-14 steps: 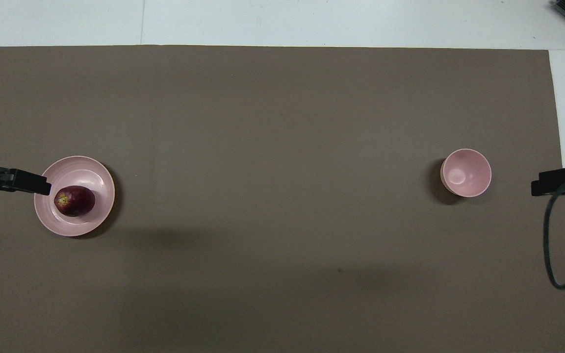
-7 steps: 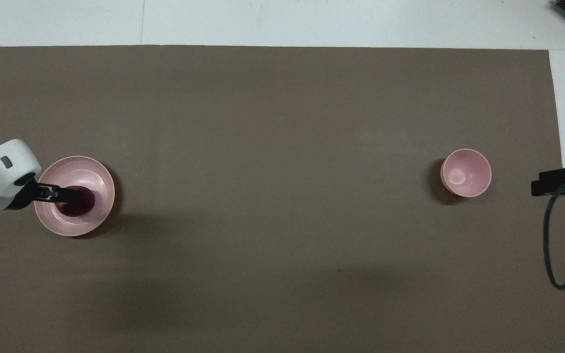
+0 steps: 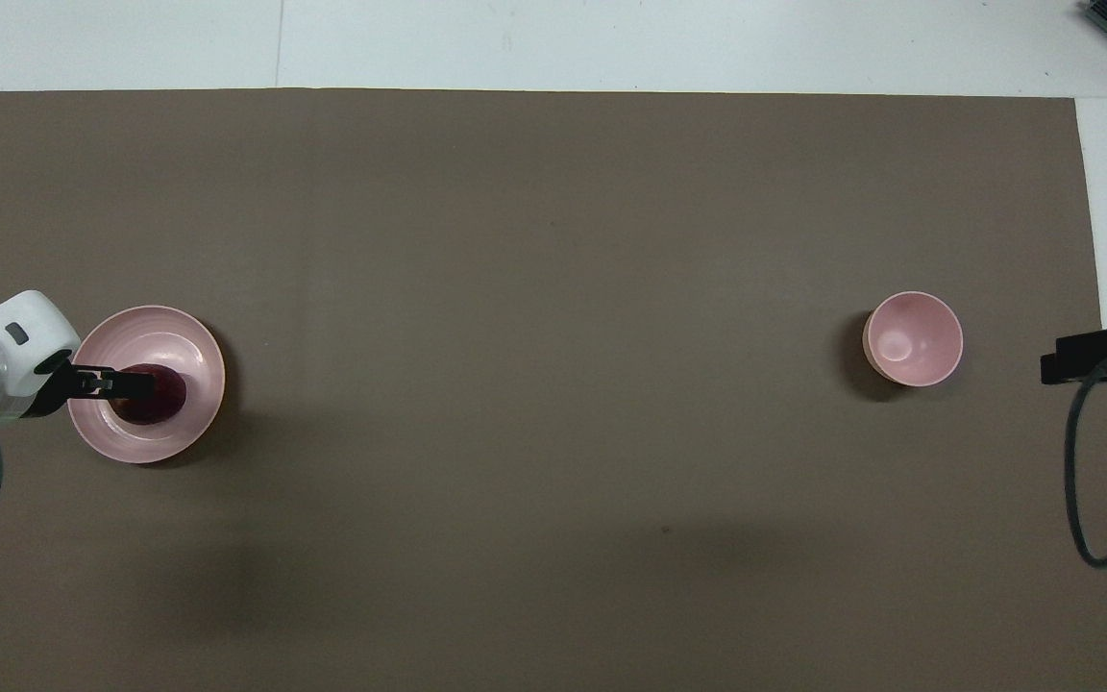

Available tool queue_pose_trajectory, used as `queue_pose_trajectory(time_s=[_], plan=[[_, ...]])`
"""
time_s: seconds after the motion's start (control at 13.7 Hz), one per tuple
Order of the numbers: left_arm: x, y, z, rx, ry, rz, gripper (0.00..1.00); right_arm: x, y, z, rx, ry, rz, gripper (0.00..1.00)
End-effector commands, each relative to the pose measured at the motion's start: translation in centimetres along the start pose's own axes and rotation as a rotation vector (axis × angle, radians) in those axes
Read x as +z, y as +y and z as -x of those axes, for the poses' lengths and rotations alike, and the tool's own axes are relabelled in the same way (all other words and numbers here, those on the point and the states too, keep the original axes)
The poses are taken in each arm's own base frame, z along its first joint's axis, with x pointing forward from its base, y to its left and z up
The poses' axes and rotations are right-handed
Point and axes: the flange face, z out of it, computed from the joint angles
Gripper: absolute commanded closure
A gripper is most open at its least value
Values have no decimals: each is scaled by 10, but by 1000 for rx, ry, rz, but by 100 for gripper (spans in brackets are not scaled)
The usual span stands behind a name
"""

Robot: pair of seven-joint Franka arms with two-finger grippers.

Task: Move apple from plate to bowl
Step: 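Lower the left gripper onto the red apple on the plate and grasp it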

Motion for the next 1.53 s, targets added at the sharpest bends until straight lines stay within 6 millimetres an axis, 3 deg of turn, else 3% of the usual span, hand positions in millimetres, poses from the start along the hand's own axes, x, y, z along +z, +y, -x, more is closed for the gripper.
queue_pose_trajectory(time_s=[0.0,0.22,0.29,0.58,0.66,0.8,1.02,1.24,1.46], plan=[[17,1,10,-44,44,26,0,0,4,1,-8,-5,-1,0],[26,2,14,-60,23,43,0,0,4,1,-8,-6,-1,0],[27,1,17,-63,15,45,5,-1,4,2,-8,-3,-1,0],[28,4,22,-62,-45,67,75,0,4,1,-8,-5,-1,0],[28,5,21,-60,-56,70,89,0,4,1,-8,-5,-1,0],[20,5,13,-54,-55,74,100,0,4,1,-8,-5,-1,0],[-9,16,-3,-84,-75,159,100,-1,4,2,-8,-3,-1,0],[-40,41,-11,-171,-121,403,100,-3,4,1,-16,-2,-6,0],[-59,96,-19,-104,-104,456,100,-3,3,5,-74,0,-8,0]])
